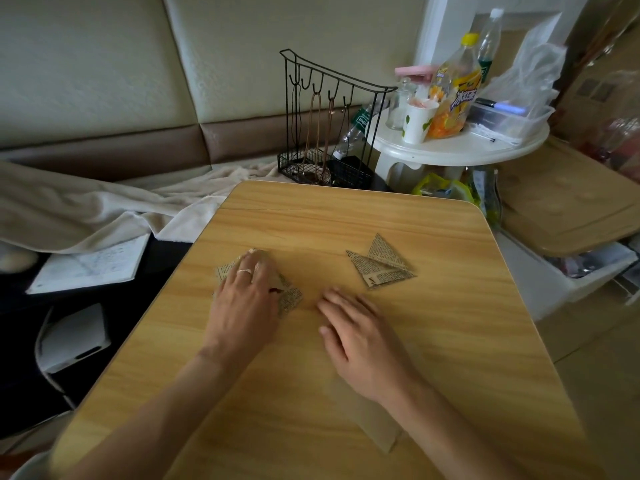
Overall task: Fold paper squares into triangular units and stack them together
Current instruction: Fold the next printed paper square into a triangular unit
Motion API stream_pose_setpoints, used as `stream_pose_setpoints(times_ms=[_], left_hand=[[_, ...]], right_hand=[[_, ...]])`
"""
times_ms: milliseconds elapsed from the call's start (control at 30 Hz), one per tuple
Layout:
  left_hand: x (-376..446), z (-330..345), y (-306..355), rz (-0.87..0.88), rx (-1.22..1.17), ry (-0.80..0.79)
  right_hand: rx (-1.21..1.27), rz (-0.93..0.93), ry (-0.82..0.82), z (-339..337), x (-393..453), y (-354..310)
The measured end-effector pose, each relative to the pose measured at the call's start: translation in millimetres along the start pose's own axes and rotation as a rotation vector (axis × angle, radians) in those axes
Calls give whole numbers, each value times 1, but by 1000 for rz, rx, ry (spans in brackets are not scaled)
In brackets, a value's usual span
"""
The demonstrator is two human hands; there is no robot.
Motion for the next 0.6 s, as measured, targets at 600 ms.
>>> stream_pose_setpoints(times_ms=[600], left_hand=[[2, -40, 23, -21, -471, 244]], right_hand=[[339, 179, 140, -18, 9, 7]])
Point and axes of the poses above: each hand's wrist, its own x-axis towards the middle knuckle, its own z-axis out of the palm, y = z × x, the point moved 4 cm from there along x, towards the middle knuckle, and after that the axes turned 5 degrees about y, right-handed, at the moved point
